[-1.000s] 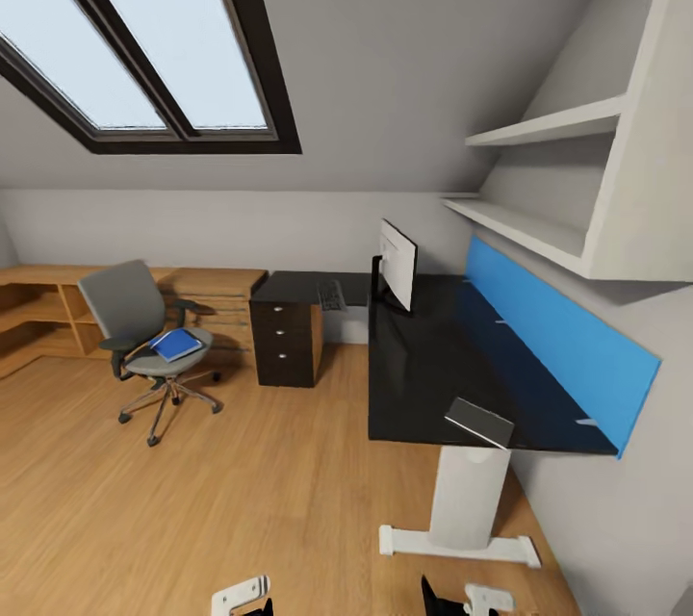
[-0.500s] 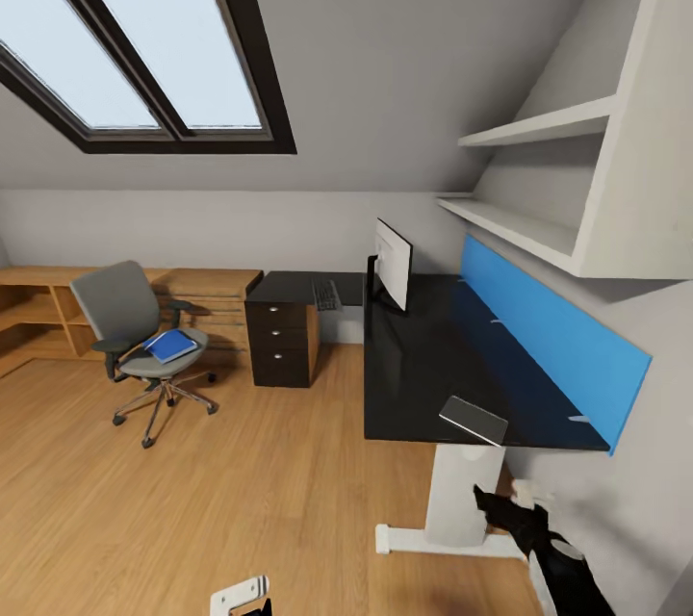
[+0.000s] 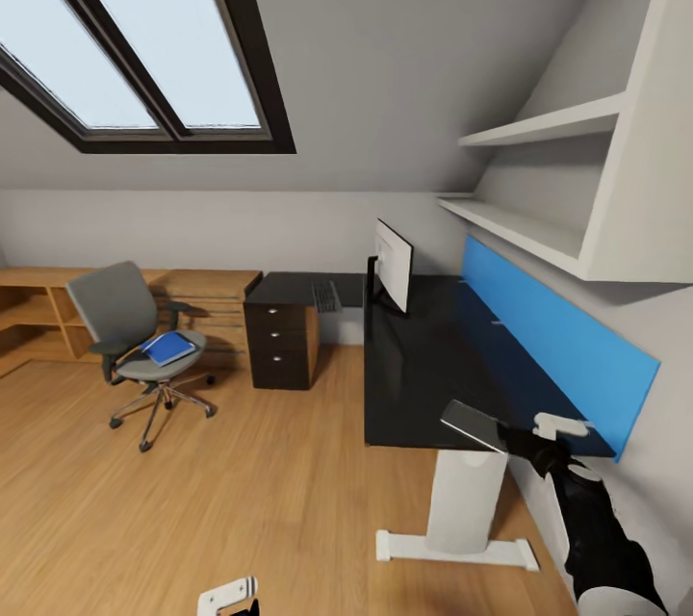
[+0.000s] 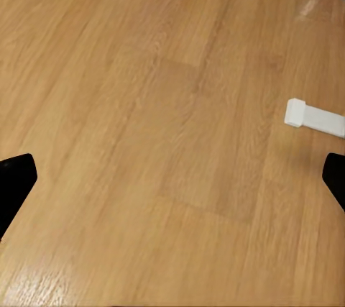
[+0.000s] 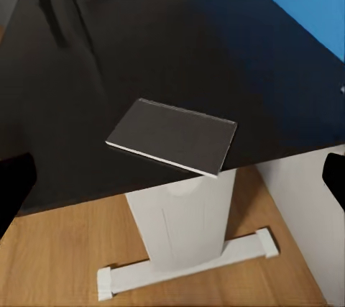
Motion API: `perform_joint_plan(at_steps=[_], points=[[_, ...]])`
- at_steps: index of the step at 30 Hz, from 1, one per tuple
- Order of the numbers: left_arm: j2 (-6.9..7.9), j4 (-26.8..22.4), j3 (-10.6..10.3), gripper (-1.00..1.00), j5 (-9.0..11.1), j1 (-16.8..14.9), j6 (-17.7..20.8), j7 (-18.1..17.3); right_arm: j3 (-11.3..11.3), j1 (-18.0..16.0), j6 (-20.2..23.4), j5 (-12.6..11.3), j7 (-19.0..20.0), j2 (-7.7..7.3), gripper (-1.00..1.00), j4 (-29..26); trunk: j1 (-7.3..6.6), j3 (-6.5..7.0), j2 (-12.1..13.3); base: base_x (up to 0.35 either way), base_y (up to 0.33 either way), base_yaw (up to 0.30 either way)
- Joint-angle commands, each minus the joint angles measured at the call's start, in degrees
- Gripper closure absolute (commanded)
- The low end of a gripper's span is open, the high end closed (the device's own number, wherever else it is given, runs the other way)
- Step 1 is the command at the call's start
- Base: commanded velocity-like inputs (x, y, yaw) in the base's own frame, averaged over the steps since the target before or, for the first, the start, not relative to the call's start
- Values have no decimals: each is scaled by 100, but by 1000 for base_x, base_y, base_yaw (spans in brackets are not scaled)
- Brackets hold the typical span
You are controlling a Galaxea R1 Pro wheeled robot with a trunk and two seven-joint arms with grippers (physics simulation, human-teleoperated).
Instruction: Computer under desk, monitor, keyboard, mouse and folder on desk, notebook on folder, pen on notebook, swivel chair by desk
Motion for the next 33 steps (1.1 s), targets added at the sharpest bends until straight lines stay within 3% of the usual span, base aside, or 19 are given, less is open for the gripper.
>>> perform_joint_plan(at_steps=[1, 8, 18, 24, 27, 33], points=[[5, -11, -13, -100, 51, 2, 21, 39, -17, -5, -87, 64, 53, 2, -100, 21, 5, -1, -3, 271, 0, 0], [16, 2, -22, -100, 51, 2, 22, 38, -15, -13, -578, 82, 71, -4, -100, 126, 5, -1, -3, 304, 0, 0], [17, 6, -36, -100, 51, 2, 22, 30, -15, -14, -626, 100, 75, -125, -100, 181, 5, -1, -3, 319, 0, 0], [17, 6, -40, -100, 51, 2, 20, 29, 13, -16, -621, 104, 76, -188, -100, 491, 5, -1, -3, 321, 0, 0], [12, 6, -46, -100, 49, 3, 18, 29, 27, -26, -615, 117, 73, -291, -100, 720, 5, -1, -3, 321, 0, 0], [8, 62, -50, -100, 51, 2, 13, 22, 105, -342, -744, 139, 65, -573, -100, 1988, 5, -1, -3, 306, 0, 0]])
